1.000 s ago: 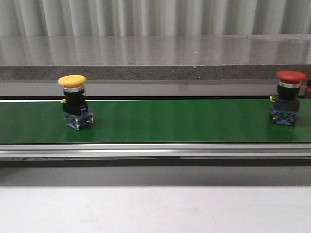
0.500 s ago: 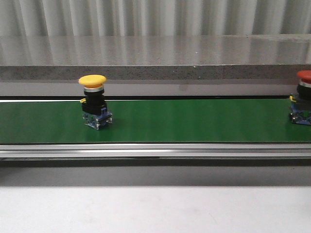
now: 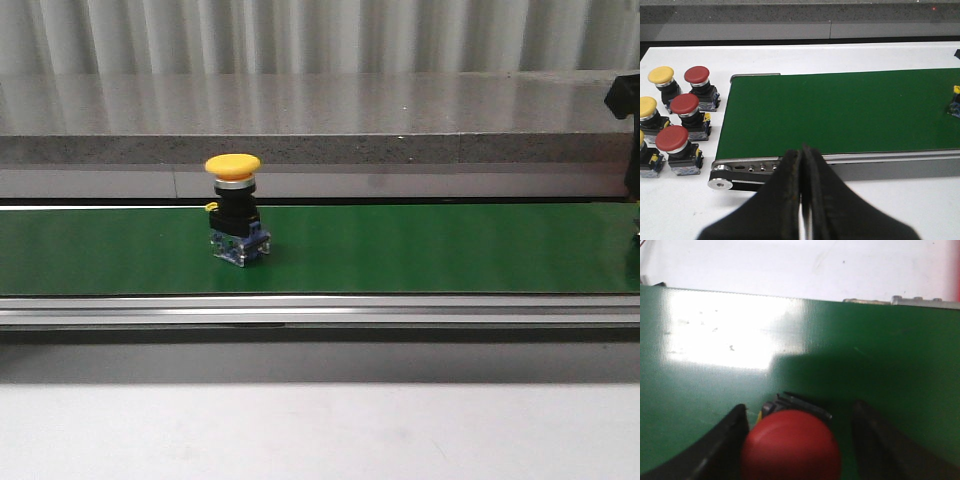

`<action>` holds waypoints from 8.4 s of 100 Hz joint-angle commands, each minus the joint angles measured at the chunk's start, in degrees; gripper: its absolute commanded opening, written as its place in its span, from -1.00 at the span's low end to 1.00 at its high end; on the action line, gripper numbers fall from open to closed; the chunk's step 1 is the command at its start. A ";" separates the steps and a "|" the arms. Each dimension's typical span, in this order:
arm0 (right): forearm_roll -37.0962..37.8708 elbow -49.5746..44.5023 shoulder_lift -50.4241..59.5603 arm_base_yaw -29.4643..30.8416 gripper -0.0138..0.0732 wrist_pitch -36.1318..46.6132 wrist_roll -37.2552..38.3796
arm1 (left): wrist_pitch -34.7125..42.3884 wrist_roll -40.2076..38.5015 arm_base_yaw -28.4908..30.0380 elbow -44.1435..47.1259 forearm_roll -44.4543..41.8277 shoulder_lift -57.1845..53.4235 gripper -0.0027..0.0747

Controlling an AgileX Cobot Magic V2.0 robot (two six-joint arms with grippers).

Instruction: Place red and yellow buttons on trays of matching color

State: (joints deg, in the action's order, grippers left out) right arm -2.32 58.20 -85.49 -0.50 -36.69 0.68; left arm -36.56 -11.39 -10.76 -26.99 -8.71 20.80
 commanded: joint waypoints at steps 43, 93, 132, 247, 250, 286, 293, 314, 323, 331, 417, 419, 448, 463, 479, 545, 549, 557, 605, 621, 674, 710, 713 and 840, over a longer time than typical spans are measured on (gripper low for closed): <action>0.72 11.84 -0.90 14.19 -0.19 0.62 1.43 | 3.81 0.00 -0.43 -1.49 -0.62 0.45 -0.98; 0.57 17.44 -15.69 25.99 -0.19 12.71 5.71 | 3.72 0.00 -0.43 -1.49 -0.62 0.45 -0.98; 0.57 17.44 -21.47 26.50 0.05 17.09 5.76 | 3.72 0.00 -0.43 -1.49 -0.62 0.45 -0.98; -1.74 3.60 13.05 9.68 0.80 -8.31 0.43 | 3.72 0.00 -0.43 -1.49 -0.62 0.45 -0.98; -1.74 3.55 13.04 8.22 0.80 -10.34 -0.30 | 3.72 0.00 -0.43 -1.49 -0.62 0.45 -0.98; -3.59 3.50 10.86 -5.36 0.80 -16.39 -11.30 | 3.72 0.00 -0.43 -1.49 -0.51 0.45 -0.98; -4.55 3.50 9.24 -7.22 0.80 -17.24 -13.05 | 3.72 0.00 -0.43 -1.49 -0.51 0.45 -0.98; -9.21 3.50 4.69 -10.71 0.80 -13.30 -16.08 | 3.72 0.00 -0.43 -1.49 -0.51 0.45 -0.98; -10.55 3.50 3.56 -11.14 0.80 -9.47 -16.43 | 3.72 0.00 -0.43 -1.49 -0.51 0.45 -0.98; -10.90 3.50 2.51 -11.14 0.80 -5.99 -16.43 | 3.72 0.00 -0.43 -1.49 -0.51 0.45 -0.98; -9.17 3.56 3.94 -7.21 -0.33 -2.27 -9.15 | 3.72 0.00 -0.43 -1.49 -0.51 0.45 -0.98; -8.63 3.56 4.36 -6.43 -0.33 -2.44 -8.32 | 3.72 0.00 -0.43 -1.49 -0.51 0.45 -0.98; 1.12 3.50 10.75 12.01 -0.33 -6.13 5.46 | 3.72 0.00 -0.43 -1.49 -0.29 0.45 -0.98; 3.20 3.45 11.35 22.99 -0.33 -5.40 6.99 | 3.72 0.00 -0.43 -1.49 -0.09 0.45 -0.98; 3.20 -0.41 11.24 29.84 -0.33 2.09 11.20 | 3.72 0.00 -0.43 -1.49 -0.09 0.45 -0.98; 3.20 -10.78 2.48 30.83 -0.33 14.92 13.59 | 3.83 0.00 -0.43 -1.49 -0.06 0.45 -0.98; 3.20 -10.78 1.67 30.83 -0.33 14.92 13.59 | 3.83 0.00 -0.43 -1.49 -0.06 0.45 -0.98; 3.20 -10.78 0.44 30.83 -0.33 15.09 13.59 | 3.83 0.00 -0.43 -1.49 0.04 0.45 -0.98; 3.20 -10.65 -3.54 30.83 -0.03 14.90 13.59 | 3.83 0.00 -0.43 -1.49 0.41 0.45 -0.98; 3.15 -10.61 -3.19 30.83 0.55 14.49 13.59 | 3.83 0.00 -0.43 -1.49 0.41 0.45 -0.98; 2.68 -8.25 12.91 28.09 0.65 11.48 13.66 | 3.93 0.00 -0.43 -1.49 0.41 0.45 -0.98; 2.68 -8.31 27.28 9.48 0.63 12.35 6.59 | 3.93 0.00 -0.43 -1.49 0.41 0.45 -0.98; 2.68 -8.44 28.41 8.17 0.62 11.91 5.70 | 3.93 0.00 -0.43 -1.49 0.41 0.45 -0.98; 2.68 -15.43 45.44 1.31 -0.84 0.12 2.55 | 4.09 0.00 -0.43 -1.49 0.41 0.45 -0.69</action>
State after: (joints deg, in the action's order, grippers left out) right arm 0.00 41.39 -40.28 0.95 -39.73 3.79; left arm -36.44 -11.37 -10.76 -26.99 -8.32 20.80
